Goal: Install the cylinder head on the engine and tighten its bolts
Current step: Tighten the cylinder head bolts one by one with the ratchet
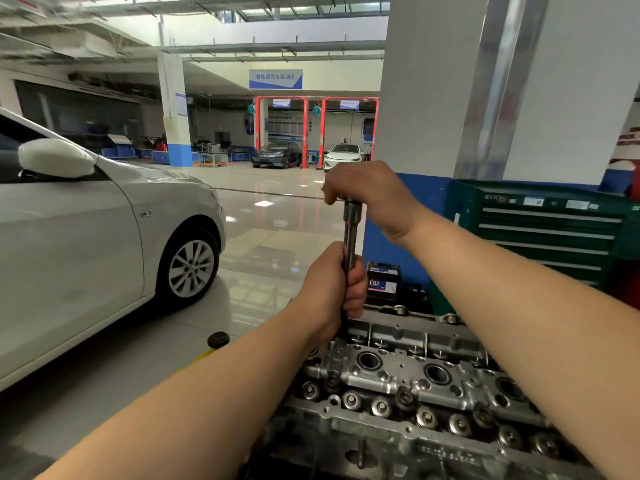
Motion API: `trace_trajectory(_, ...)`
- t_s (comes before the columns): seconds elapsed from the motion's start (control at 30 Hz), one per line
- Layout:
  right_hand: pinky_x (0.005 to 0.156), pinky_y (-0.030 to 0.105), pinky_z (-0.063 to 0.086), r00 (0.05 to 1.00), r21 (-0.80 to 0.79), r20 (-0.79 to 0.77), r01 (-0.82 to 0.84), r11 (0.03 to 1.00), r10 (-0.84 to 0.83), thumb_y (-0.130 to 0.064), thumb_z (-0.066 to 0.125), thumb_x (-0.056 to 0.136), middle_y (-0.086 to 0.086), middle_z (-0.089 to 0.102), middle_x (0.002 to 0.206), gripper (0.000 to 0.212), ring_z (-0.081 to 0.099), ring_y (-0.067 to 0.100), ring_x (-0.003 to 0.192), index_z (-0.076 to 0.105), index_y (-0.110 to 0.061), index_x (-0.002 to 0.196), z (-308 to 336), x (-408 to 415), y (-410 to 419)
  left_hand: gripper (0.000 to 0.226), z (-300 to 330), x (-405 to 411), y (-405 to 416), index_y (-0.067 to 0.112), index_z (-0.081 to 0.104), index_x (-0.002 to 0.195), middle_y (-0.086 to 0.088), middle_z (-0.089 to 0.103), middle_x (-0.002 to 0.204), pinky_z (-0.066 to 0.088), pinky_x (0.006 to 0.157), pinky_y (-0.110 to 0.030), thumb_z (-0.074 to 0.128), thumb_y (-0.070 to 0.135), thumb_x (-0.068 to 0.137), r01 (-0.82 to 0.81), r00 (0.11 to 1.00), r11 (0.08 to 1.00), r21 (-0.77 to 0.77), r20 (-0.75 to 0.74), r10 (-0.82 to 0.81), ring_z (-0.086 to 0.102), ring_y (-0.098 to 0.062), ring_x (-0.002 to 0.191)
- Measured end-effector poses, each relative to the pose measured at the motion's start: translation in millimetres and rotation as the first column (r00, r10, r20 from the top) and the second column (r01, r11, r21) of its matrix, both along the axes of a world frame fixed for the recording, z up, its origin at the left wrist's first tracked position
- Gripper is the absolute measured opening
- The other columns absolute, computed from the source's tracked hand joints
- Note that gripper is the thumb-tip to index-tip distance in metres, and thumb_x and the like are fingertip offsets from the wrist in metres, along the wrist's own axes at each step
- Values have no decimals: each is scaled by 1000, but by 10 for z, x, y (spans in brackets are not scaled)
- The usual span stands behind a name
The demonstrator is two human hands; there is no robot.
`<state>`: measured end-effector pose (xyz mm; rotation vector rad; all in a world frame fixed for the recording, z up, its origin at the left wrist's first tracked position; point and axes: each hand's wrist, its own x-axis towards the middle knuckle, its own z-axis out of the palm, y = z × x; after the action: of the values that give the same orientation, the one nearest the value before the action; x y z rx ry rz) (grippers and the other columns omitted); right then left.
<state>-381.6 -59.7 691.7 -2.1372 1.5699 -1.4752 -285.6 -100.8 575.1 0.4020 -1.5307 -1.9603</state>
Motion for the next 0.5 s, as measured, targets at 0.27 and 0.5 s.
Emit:
trace_trajectory(0.27,56,35,35,964,-177,-107,221,959,-242,-26,46,89,20,48,57,43,44,21,57,56,2,58,-17,182,-75,45,-18,27,-3,22,35,50,0,25,48,23,44,-25,29,27,94,-17,999,1000,-7,-32,17,17,-17,45)
trace_trajectory(0.5,53,28,18,279,-391,-501,771,502,-819,-56,35,89,-1,39,64,43,29,17,55,39,-22,63,29,202,161,45,-62,3,44,18,52,59,-5,51,56,39,44,-22,37,30,100,-189,981,973,-135,15,192,43,-16,46)
